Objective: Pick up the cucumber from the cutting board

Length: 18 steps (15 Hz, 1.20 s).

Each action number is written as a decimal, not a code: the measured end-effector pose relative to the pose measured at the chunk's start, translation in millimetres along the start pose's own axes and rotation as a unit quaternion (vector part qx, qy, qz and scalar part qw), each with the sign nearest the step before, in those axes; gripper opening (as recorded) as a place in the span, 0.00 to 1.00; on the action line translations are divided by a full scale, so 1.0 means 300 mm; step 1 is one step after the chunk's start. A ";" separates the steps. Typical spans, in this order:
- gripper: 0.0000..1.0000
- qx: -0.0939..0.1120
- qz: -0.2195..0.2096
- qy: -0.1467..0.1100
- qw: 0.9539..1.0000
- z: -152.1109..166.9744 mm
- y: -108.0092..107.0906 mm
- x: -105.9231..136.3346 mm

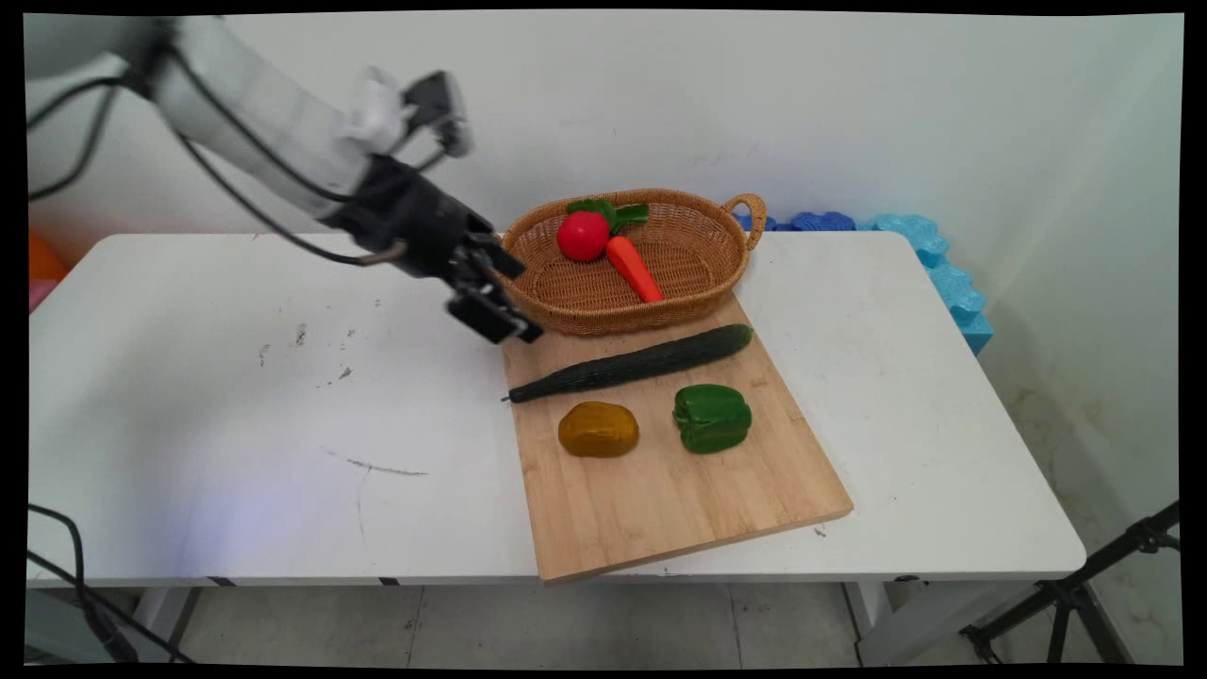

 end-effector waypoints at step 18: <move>1.00 0.035 -0.056 -0.074 0.995 0.597 -0.022 0.097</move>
